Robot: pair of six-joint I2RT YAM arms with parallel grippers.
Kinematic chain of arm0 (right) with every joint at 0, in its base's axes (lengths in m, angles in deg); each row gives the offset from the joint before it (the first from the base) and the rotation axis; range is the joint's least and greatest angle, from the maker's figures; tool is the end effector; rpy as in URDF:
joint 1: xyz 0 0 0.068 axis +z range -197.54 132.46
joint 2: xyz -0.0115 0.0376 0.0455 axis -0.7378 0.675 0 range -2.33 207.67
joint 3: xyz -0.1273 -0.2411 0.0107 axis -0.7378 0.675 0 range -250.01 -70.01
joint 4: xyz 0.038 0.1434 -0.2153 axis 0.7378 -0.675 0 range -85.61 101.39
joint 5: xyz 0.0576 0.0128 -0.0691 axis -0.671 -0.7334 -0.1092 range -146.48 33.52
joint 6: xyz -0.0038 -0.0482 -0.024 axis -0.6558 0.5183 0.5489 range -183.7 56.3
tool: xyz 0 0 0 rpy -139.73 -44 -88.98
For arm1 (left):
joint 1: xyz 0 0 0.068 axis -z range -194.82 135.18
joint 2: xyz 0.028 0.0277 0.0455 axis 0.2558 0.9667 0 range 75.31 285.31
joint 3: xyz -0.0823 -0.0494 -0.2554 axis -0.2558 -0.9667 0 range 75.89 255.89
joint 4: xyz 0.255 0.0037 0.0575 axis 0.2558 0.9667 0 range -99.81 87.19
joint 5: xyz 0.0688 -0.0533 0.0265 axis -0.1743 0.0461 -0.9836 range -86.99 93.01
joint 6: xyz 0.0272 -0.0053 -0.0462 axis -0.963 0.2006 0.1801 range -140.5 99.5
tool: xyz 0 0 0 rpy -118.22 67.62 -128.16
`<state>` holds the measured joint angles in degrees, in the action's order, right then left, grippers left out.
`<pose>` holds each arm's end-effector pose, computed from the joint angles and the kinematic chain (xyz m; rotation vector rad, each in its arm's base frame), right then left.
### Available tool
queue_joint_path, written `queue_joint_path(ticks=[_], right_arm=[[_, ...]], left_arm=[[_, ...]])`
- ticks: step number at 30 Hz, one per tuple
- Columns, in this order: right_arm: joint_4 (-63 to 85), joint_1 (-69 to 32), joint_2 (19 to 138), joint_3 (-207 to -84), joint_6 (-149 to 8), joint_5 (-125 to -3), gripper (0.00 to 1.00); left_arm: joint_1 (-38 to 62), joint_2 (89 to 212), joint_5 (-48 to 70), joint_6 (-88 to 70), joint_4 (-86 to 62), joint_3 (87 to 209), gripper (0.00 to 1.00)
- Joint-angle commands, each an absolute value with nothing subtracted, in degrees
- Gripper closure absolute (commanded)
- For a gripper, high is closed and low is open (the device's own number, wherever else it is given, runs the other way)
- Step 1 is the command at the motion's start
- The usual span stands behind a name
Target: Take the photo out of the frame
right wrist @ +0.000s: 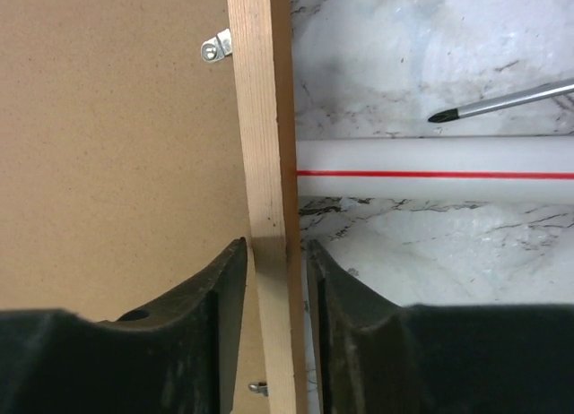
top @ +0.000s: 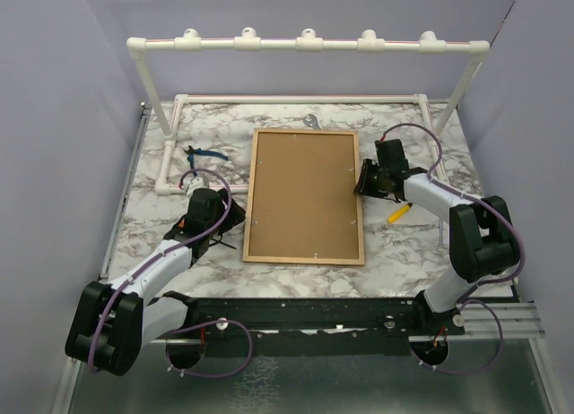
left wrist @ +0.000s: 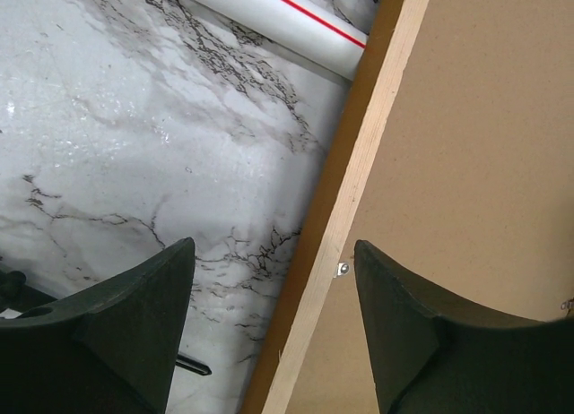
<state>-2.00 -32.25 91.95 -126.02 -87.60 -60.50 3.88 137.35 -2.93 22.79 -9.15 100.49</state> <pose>0.3245 0.0913 0.1862 0.1576 2.5035 0.3755 0.2032 -0.0649 0.1779 -0.5399 2.2088 -0.4686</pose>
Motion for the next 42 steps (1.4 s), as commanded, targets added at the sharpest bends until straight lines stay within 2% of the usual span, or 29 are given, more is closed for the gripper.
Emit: queue_joint_path(ticks=[1,10,15,19,22,27,42], right_arm=[[-2.2,-32.6,90.4,-127.1,-86.7,-57.5,0.62],[-2.7,-32.6,82.2,-122.7,-87.7,-54.5,0.60],[-2.3,-32.9,74.4,-115.6,-94.7,-46.1,0.46],[-6.2,-34.1,69.8,-113.0,-100.8,-38.7,0.50],[-14.9,-36.5,69.9,-114.4,-109.1,-33.5,0.49],[-23.4,-42.6,73.9,-117.3,-116.2,-36.5,0.48],[-21.2,-46.1,77.3,-112.9,-126.0,-43.7,0.57]], left_arm=[[3.6,138.6,0.7,22.0,-12.7,100.2,0.30],[3.7,140.6,6.2,21.8,-16.5,99.4,0.36],[4.0,142.7,8.3,21.6,-17.2,99.4,0.37],[4.5,143.3,9.0,21.5,-17.7,99.2,0.37],[5.0,144.2,9.5,21.5,-18.0,99.4,0.37],[5.9,144.8,9.4,22.1,-19.4,99.0,0.37],[7.7,143.5,9.2,23.2,-20.4,97.9,0.37]])
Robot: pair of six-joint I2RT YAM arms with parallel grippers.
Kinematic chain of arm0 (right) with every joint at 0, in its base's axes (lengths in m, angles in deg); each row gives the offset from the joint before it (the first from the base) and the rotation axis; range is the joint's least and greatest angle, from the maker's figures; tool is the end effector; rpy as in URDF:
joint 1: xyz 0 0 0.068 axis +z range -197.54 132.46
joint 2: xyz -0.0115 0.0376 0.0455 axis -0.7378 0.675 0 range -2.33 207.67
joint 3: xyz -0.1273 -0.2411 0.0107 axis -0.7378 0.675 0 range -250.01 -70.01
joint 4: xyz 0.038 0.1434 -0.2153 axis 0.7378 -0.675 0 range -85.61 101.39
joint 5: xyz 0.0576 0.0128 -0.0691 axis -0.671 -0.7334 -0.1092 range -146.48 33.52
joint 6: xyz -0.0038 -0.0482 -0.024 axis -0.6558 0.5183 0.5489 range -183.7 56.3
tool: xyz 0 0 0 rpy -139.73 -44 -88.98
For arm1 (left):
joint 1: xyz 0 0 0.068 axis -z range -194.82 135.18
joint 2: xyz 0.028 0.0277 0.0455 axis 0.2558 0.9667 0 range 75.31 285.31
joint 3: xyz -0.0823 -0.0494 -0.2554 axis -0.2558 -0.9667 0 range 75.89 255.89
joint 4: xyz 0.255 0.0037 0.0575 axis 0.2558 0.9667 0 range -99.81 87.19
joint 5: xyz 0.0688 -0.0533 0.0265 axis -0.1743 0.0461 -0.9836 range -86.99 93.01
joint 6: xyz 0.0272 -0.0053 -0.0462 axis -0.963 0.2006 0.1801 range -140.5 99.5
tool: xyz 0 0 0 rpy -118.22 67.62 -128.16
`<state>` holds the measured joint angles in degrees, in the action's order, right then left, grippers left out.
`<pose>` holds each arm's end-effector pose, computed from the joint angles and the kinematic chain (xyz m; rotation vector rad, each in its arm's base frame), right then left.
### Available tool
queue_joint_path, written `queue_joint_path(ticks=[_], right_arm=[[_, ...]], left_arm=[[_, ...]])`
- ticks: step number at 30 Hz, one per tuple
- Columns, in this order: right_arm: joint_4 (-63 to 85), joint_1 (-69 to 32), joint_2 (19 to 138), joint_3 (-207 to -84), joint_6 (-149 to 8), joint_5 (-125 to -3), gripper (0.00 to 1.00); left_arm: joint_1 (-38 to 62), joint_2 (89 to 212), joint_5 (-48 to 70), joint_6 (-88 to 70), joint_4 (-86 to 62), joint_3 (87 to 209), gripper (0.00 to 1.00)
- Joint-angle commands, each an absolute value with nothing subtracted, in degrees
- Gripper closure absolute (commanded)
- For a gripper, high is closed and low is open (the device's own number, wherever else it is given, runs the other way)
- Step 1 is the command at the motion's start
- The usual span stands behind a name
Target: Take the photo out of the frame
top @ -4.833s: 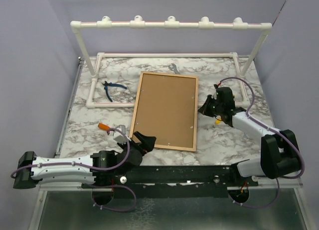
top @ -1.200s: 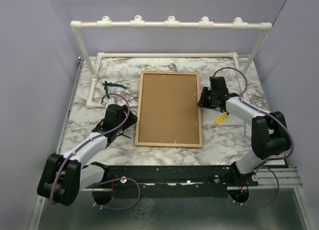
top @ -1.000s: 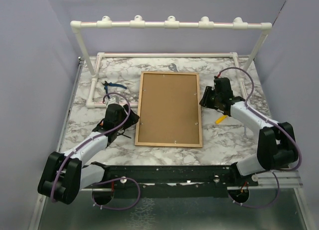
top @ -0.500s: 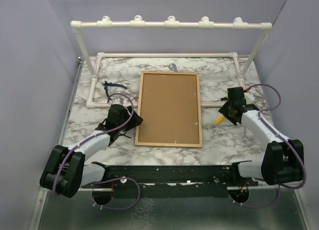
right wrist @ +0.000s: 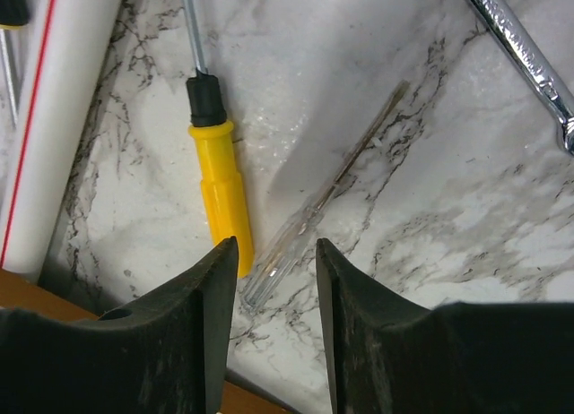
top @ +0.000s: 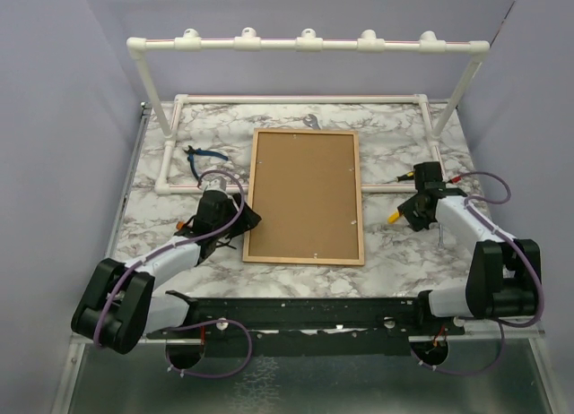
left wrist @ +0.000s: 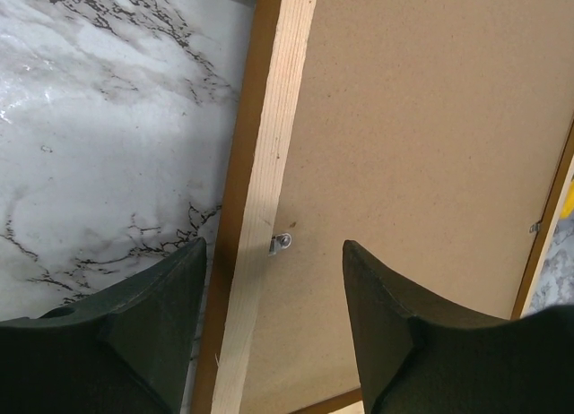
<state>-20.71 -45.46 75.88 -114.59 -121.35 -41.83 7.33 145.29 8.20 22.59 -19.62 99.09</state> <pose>0.2479 -0.0001 0.1873 1.2999 2.3104 -0.0115 0.2105 -0.0892 0.1583 -0.3684 2.2822 -0.7099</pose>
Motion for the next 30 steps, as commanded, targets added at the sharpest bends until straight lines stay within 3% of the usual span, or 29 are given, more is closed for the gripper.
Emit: queue_joint_path(ticks=[1,8,15,30], right_arm=[[-21.4,-46.2,77.8,-112.9,-126.5,-43.8,0.58],[-22.4,-46.4,80.0,-112.5,-128.9,-42.6,0.61],[-20.2,-46.4,82.3,-111.7,-128.7,-45.2,0.58],[-19.6,-46.4,80.5,-110.2,-129.6,-49.3,0.61]], left_arm=[[7.7,142.5,8.6,23.3,-20.1,97.9,0.37],[7.5,136.3,-1.8,22.1,-11.8,99.7,0.34],[7.4,139.2,-1.9,21.2,-12.0,101.3,0.31],[7.3,143.8,0.3,20.5,-15.9,101.9,0.28]])
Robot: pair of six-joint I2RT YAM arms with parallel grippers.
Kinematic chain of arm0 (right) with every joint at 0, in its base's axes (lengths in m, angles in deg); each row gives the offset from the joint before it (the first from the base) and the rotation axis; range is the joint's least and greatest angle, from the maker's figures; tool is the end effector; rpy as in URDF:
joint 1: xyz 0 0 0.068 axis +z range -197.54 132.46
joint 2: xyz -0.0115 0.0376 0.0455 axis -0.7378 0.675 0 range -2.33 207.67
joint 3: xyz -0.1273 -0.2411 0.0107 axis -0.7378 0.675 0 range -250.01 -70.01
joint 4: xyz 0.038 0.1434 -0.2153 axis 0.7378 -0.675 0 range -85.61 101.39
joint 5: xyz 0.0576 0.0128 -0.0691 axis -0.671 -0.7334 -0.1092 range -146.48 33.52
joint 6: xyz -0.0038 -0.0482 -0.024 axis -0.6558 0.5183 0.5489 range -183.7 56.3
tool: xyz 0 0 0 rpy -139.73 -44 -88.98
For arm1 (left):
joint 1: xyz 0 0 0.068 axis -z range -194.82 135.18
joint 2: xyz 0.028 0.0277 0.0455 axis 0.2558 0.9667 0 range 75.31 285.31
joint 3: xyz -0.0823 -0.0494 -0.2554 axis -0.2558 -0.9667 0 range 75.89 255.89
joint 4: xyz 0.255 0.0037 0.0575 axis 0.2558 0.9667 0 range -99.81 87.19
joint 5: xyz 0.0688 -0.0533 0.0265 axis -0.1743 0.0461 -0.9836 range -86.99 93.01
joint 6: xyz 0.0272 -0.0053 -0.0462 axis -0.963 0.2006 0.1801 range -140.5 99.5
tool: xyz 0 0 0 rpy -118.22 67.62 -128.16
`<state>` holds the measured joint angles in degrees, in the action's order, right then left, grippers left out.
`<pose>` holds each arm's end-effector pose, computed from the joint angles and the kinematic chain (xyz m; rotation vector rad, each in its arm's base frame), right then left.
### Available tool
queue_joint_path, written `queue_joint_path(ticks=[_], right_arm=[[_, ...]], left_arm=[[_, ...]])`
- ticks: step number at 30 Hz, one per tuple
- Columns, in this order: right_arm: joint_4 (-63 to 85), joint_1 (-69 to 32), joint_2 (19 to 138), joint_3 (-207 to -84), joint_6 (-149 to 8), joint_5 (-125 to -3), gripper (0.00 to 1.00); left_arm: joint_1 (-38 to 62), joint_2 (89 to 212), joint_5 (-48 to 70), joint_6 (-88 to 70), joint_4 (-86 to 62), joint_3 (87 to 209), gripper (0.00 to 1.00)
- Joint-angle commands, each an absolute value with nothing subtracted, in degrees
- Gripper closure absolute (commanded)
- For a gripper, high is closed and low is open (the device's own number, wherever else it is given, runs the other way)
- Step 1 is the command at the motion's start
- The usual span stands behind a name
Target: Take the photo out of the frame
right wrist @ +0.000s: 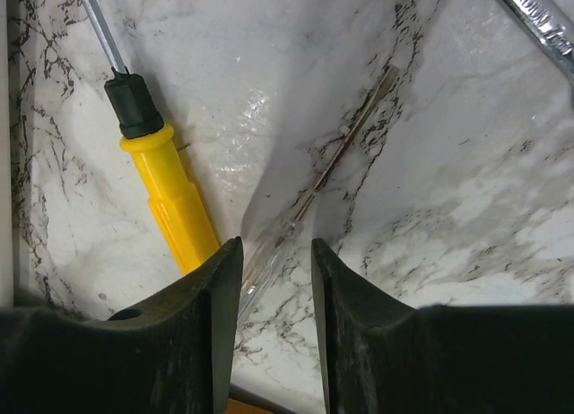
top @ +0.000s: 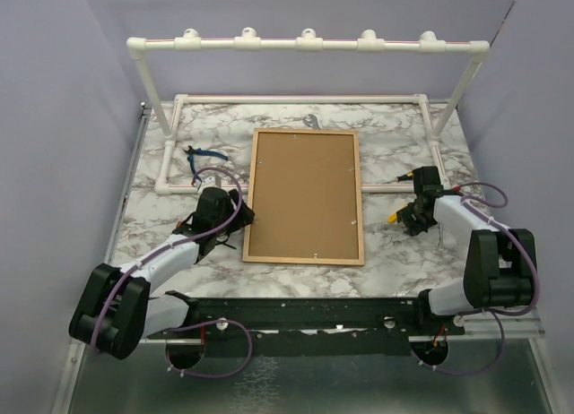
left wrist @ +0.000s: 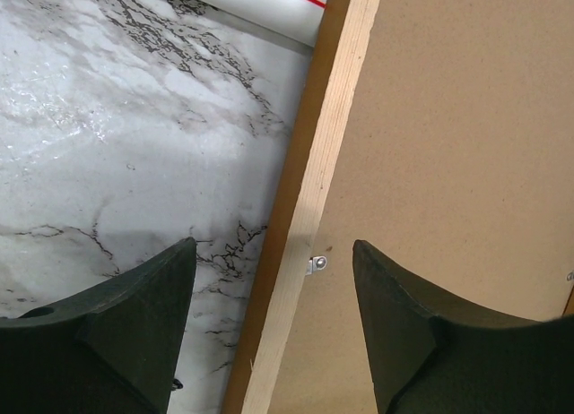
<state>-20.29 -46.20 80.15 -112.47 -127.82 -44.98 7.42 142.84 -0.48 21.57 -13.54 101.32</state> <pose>0.2459 -0.0014 0.1602 1.4788 2.3379 0.0067 0.2109 -0.0839 0.1698 -0.4281 2.2542 -0.5316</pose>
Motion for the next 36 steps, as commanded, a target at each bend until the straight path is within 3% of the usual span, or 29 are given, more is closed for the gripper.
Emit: queue_joint_path(ticks=[1,13,19,32,36], right_arm=[[-18.4,-46.5,80.3,-109.7,-129.6,-50.2,0.61],[-19.7,-46.4,82.4,-110.5,-130.8,-52.8,0.63],[-20.8,-46.5,82.4,-111.0,-131.3,-52.5,0.78],[-28.9,-46.5,69.4,-111.5,-134.1,-45.4,0.83],[-30.8,-46.4,66.5,-113.5,-132.3,-42.3,0.94]], left_arm=[[7.3,144.1,0.7,20.6,-16.3,101.7,0.28],[7.4,146.3,3.0,20.7,-19.4,100.9,0.28],[7.4,147.3,4.7,20.8,-21.3,100.2,0.29],[7.4,149.2,6.9,20.6,-23.7,99.8,0.28],[7.5,150.5,7.9,20.9,-24.4,99.8,0.29]])
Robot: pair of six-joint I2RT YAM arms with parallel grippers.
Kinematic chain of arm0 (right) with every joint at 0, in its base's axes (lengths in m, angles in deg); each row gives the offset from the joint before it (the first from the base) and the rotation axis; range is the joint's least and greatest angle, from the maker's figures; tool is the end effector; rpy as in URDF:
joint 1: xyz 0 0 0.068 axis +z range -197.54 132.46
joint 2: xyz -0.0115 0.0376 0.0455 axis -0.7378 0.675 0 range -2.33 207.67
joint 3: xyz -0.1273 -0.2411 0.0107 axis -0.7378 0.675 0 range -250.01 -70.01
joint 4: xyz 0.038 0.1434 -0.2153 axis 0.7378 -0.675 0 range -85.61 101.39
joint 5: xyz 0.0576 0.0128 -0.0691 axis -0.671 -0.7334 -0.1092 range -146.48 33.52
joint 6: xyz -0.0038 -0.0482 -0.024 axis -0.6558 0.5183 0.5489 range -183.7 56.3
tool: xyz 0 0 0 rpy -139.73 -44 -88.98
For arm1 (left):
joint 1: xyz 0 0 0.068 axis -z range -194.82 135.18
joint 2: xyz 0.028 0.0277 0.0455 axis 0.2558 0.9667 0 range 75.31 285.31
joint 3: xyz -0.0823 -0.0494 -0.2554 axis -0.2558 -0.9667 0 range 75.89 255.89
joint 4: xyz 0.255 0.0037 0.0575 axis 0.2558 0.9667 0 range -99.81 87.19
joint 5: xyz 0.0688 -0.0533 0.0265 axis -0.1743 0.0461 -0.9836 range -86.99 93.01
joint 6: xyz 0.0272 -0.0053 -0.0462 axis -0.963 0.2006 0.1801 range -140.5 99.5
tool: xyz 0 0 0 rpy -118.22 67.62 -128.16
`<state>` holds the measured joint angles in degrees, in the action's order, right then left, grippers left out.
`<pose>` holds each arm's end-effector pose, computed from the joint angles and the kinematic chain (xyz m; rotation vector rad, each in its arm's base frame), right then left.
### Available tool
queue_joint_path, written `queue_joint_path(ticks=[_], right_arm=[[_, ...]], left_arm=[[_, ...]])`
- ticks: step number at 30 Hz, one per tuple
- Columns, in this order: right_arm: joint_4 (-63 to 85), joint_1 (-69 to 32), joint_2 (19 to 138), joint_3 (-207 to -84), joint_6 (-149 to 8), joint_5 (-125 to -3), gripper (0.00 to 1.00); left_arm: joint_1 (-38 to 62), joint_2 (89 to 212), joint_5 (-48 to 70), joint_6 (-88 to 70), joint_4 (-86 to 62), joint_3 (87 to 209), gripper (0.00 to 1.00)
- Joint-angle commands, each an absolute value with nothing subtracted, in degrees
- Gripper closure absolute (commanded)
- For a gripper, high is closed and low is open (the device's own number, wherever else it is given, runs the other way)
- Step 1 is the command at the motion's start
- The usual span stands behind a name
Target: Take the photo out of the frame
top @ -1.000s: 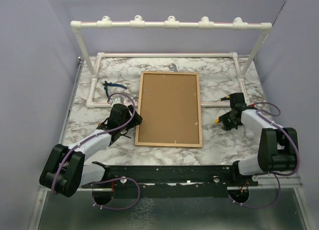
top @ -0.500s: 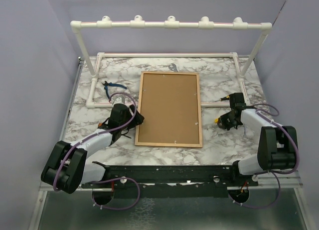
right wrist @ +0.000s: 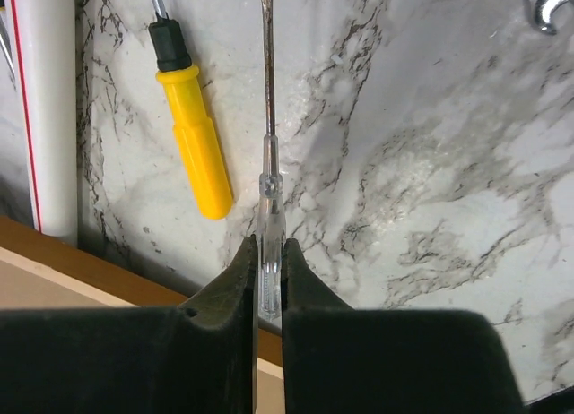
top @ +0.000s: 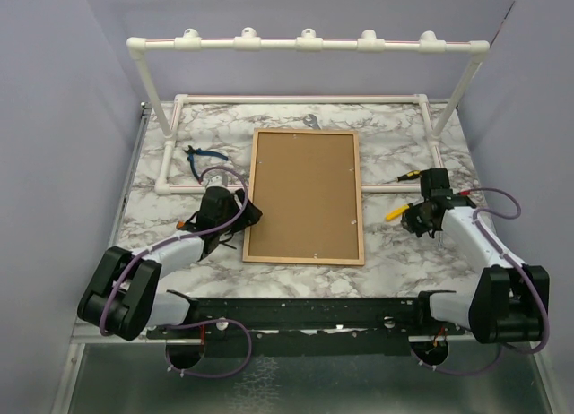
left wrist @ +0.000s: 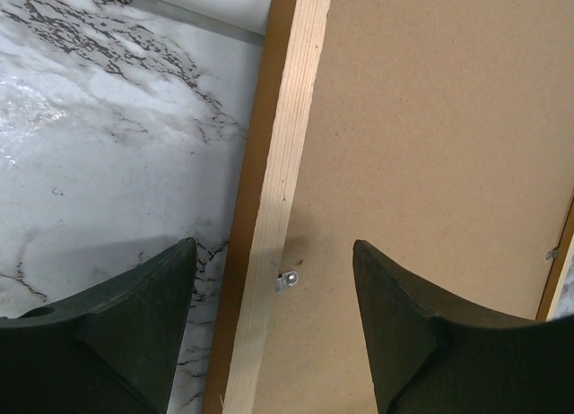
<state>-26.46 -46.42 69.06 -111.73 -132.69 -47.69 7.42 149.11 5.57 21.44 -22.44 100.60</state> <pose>0.2201 -0.0012 0.1936 1.5587 2.2422 0.1400 0.2217 -0.0924 0.1561 -0.3659 2.2598 -0.6569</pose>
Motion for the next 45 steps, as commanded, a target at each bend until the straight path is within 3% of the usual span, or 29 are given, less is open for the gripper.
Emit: queue_joint_path(ticks=[1,7,11,21,26,30,36,41,43,45], right_arm=[[-30.7,-46.5,65.9,-114.1,-131.1,-42.2,0.97],[-28.2,-46.5,63.2,-118.0,-120.6,-44.0,0.99],[-20.5,-46.5,61.4,-117.6,-109.2,-52.5,0.99],[-14.0,-46.5,59.2,-115.4,-101.9,-63.1,1.00],[-8.9,-46.4,59.1,-114.6,-97.1,-74.6,0.99],[-3.4,-45.7,59.7,-113.5,-93.7,-87.3,0.99],[4.5,-38.4,60.9,-110.7,-92.5,-94.6,0.99],[7.4,-29.3,63.8,-111.7,-90.7,-91.9,0.99],[7.9,-26.5,65.0,-112.6,-89.9,-91.7,1.00],[8.5,-23.8,65.8,-113.4,-88.9,-91.5,1.00]], left_arm=[[7.6,150.6,8.1,21.0,-24.5,99.8,0.29],[8.6,150.4,8.8,22.0,-24.8,100.1,0.30],[11.0,150.5,8.0,23.4,-25.3,100.3,0.30],[14.4,151.0,3.7,23.4,-23.2,102.0,0.31],[14.3,146.2,-4.7,22.0,-13.7,104.1,0.23],[14.3,138.1,-8.5,22.7,-4.7,105.5,0.07],[14.5,127.0,1.3,26.2,-0.2,110.3,0.04],[15.1,127.7,10.7,27.7,-3.4,114.8,0.09],[15.5,128.4,13.4,28.8,-7.1,115.1,0.29],[16.0,129.6,15.8,30.5,-11.4,114.7,0.36]])
